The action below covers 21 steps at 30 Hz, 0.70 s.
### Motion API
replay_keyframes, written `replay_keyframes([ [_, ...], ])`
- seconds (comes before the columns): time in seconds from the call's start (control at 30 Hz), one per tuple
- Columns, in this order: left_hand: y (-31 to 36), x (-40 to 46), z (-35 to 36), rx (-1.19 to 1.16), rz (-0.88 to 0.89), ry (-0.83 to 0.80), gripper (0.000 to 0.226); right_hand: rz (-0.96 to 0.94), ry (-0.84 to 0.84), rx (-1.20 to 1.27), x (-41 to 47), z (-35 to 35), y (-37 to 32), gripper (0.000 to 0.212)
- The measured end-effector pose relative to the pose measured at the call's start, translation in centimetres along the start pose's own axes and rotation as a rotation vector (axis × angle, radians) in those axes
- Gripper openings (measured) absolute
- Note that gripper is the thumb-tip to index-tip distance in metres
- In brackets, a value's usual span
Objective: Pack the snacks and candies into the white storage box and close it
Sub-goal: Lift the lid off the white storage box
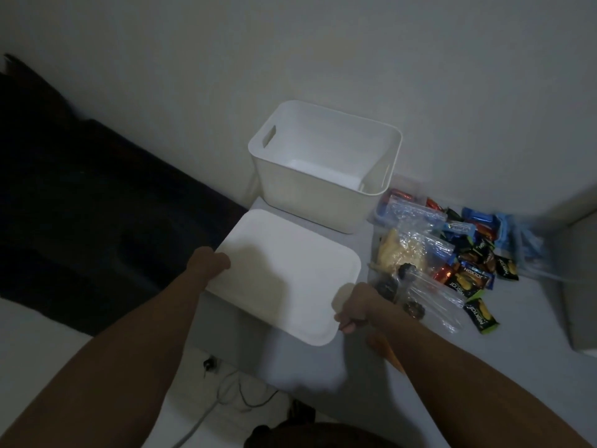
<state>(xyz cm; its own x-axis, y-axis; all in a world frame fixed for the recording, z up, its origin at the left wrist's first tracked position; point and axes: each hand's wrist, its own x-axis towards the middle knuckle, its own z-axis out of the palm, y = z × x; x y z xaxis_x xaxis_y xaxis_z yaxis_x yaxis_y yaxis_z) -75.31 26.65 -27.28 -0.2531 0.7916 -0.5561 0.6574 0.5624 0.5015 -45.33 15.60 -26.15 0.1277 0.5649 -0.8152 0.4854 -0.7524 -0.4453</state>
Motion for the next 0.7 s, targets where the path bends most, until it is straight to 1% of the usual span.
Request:
replay_keyframes([
  [0.07,0.0,0.1,0.3,0.001,0.017,-0.010,0.053,-0.019,0.055,0.003,0.8,0.1,0.5,0.017],
  [0.13,0.0,0.3,0.7,-0.006,0.035,-0.013,0.054,-0.007,0.070,0.012,1.2,0.1,0.7,0.016],
  [0.3,0.3,0.7,1.5,0.002,0.023,-0.037,0.061,0.002,-0.017,-0.079,2.0,0.1,0.4,0.024],
  [0.37,0.3,1.0,1.7,-0.007,0.028,-0.052,0.064,-0.021,0.043,-0.143,2.3,-0.1,0.2,0.017],
  [0.4,0.2,1.2,1.8,0.002,0.033,-0.058,0.067,-0.025,0.075,-0.139,2.2,-0.4,0.0,0.017],
  [0.5,0.8,1.1,1.9,0.079,0.067,-0.061,0.070,-0.027,0.026,-0.155,1.5,-0.9,-0.6,0.030],
  [0.53,1.0,1.1,2.0,0.115,0.084,-0.047,0.071,-0.037,0.035,-0.176,1.6,-1.2,-0.7,0.029],
  [0.63,2.6,0.4,2.2,0.250,0.150,0.011,0.068,-0.090,0.085,-0.146,1.3,-2.9,-1.6,0.013],
  [0.7,4.2,-0.2,2.6,0.292,0.196,0.040,0.061,-0.140,0.099,-0.131,0.7,-4.6,-2.4,0.022],
])
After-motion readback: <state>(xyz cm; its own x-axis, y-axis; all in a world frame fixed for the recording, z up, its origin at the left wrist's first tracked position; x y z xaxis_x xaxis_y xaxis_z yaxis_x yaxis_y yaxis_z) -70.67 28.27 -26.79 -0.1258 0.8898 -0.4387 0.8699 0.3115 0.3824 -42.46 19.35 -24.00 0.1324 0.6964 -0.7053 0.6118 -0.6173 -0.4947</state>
